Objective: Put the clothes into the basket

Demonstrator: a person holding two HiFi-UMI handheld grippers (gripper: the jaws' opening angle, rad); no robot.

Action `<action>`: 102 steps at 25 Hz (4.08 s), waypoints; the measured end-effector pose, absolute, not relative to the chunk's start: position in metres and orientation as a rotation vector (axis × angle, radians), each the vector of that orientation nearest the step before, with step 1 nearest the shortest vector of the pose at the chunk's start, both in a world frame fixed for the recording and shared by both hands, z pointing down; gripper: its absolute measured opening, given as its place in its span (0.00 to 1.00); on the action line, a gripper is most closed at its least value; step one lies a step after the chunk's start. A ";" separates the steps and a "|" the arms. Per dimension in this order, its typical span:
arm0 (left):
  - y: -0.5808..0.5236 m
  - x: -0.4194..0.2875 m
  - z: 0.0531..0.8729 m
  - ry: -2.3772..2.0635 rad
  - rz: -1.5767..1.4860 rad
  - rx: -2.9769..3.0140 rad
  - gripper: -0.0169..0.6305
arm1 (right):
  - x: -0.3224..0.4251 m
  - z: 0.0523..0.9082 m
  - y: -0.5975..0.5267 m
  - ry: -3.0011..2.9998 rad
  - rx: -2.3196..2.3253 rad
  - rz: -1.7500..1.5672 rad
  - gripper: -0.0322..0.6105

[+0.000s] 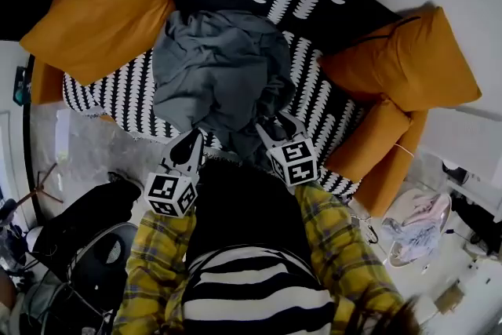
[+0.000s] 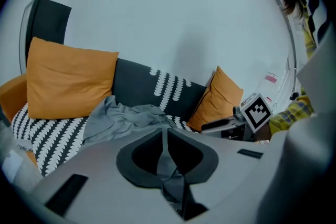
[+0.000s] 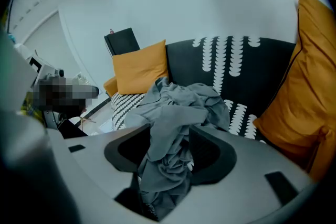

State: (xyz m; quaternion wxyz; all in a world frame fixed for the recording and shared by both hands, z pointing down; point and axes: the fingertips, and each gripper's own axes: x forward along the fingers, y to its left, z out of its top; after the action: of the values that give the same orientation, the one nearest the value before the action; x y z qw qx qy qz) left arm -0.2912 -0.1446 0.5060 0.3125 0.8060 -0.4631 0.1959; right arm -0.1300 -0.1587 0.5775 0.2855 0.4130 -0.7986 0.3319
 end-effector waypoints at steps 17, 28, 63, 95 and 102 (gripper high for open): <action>-0.211 -0.332 0.580 -1.087 0.662 2.131 0.06 | -0.143 0.690 -0.206 -1.854 1.257 0.988 0.54; -0.227 -0.335 0.609 -1.076 0.674 2.106 0.13 | -0.130 0.726 -0.213 -1.782 1.231 1.055 0.61; -0.224 -0.336 0.608 -1.116 0.641 2.108 0.21 | -0.175 0.709 -0.208 -1.972 1.087 0.943 0.25; -0.214 -0.206 0.457 -0.809 0.487 2.465 0.30 | -0.057 0.382 -0.173 -2.276 1.628 0.639 0.24; -0.201 -0.176 0.429 -0.596 0.509 2.539 0.30 | -0.042 0.322 -0.157 -2.293 1.805 0.603 0.24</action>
State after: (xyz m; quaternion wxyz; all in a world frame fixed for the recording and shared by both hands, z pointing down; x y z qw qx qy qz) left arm -0.1758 -0.2013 0.4292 0.2399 0.9276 -0.2178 0.1858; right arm -0.0425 -0.1567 0.3221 0.0807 0.6038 -0.7670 0.2016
